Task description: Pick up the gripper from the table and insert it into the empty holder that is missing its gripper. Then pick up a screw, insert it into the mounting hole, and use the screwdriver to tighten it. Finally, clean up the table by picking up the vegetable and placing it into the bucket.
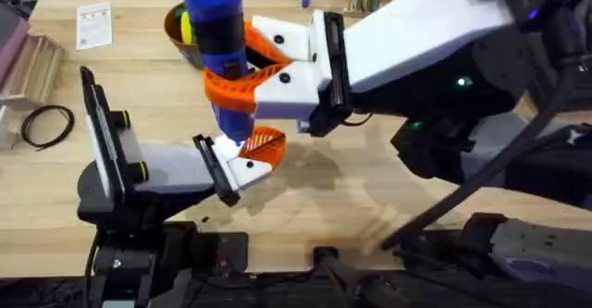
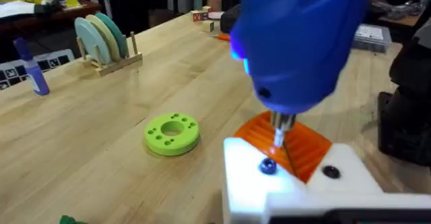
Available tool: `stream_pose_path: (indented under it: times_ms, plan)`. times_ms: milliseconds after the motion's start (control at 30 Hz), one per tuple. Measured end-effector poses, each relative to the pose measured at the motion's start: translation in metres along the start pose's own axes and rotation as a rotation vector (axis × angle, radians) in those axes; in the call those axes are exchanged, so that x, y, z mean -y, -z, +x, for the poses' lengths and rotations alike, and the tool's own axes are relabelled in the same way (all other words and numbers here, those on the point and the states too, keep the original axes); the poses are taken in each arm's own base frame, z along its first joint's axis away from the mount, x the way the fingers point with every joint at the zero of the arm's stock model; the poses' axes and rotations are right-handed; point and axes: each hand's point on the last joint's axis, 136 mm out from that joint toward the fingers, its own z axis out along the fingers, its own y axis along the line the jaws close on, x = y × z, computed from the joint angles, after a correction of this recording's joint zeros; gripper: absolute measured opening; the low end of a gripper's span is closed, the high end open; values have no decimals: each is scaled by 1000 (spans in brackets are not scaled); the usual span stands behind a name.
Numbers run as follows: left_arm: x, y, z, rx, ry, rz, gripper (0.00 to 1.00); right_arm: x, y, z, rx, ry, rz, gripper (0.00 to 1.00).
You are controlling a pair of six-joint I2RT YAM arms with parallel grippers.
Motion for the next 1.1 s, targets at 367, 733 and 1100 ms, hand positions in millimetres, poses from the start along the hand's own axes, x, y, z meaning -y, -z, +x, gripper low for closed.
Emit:
stream_pose_path:
  times_ms: [367, 733, 1100]
  plan:
    - [0, 0, 0, 0, 0, 0, 4, -3, -3, 2, -5, -5, -10, 24]
    - [0, 0, 0, 0, 0, 0, 4, -2, -4, 0, -3, 3, -11, 24]
    - [0, 0, 0, 0, 0, 0, 4, 7, -11, 14, -28, -18, -5, 24]
